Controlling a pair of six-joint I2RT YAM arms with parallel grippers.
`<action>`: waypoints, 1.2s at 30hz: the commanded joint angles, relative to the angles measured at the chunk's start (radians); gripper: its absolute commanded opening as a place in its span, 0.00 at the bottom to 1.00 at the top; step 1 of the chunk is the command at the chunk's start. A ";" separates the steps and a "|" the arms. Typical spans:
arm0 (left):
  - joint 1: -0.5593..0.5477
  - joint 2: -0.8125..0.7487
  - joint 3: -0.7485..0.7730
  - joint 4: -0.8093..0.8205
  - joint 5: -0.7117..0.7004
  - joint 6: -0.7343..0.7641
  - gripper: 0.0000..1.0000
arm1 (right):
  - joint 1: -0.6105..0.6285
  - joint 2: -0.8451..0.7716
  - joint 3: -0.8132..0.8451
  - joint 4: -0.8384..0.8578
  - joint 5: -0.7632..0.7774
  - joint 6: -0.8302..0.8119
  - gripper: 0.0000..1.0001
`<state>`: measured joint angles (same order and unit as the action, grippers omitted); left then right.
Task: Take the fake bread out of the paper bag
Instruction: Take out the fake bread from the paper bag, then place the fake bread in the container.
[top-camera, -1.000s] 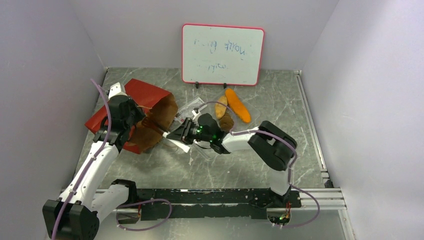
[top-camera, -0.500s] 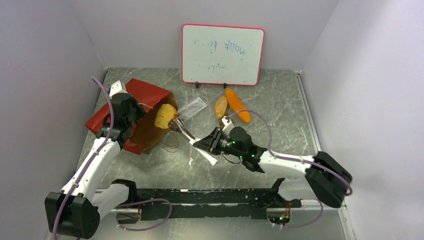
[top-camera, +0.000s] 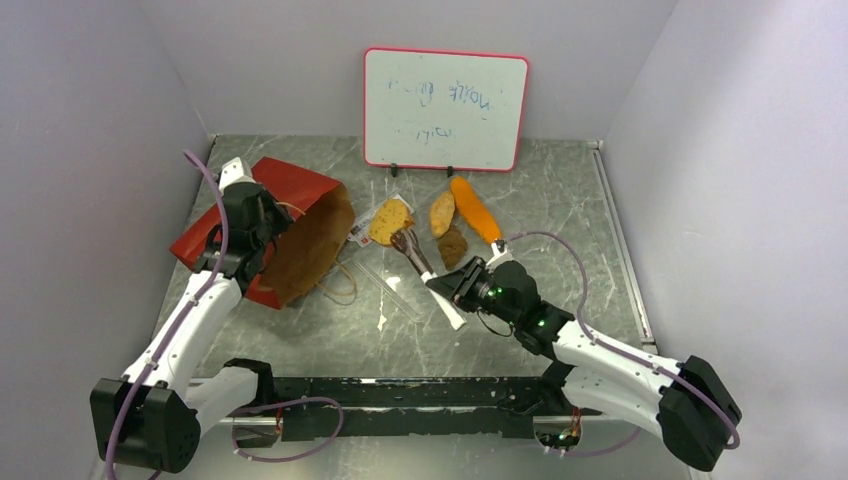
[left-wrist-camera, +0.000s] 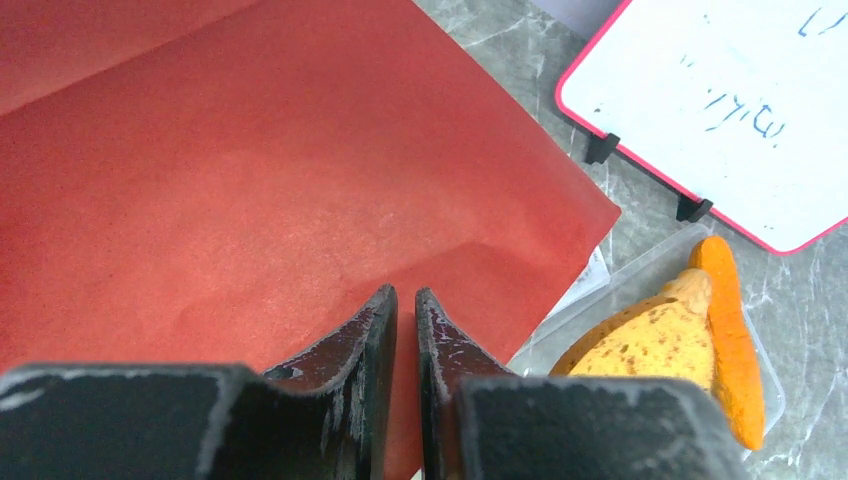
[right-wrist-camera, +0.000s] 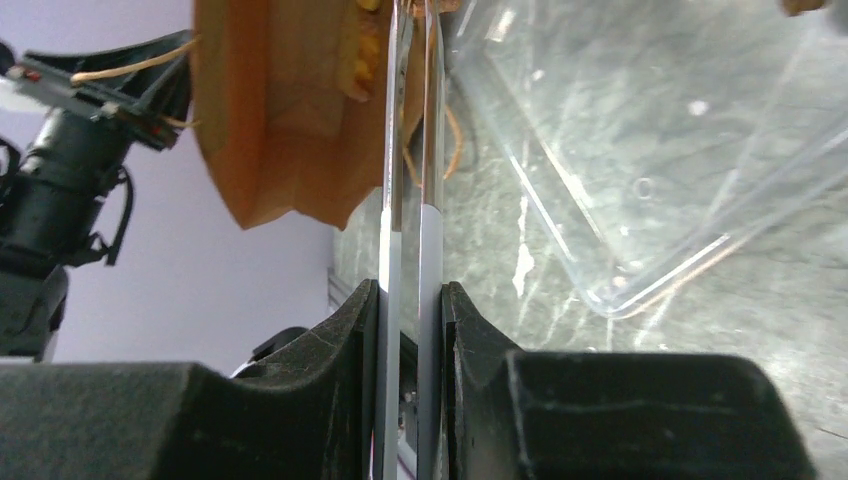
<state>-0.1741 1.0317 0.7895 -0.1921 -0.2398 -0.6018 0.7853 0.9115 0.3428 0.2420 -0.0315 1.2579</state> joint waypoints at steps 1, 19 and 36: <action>-0.005 -0.016 0.044 0.033 0.004 0.015 0.09 | -0.037 -0.004 -0.030 -0.003 0.018 0.020 0.00; -0.005 -0.041 0.048 0.010 0.019 0.040 0.08 | -0.122 0.132 -0.108 0.129 -0.052 0.092 0.37; -0.005 -0.054 0.040 0.004 0.022 0.042 0.08 | -0.119 -0.136 -0.079 -0.117 -0.042 0.063 0.37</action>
<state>-0.1741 1.0050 0.8108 -0.1886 -0.2314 -0.5755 0.6670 0.8482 0.2127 0.2050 -0.0818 1.3453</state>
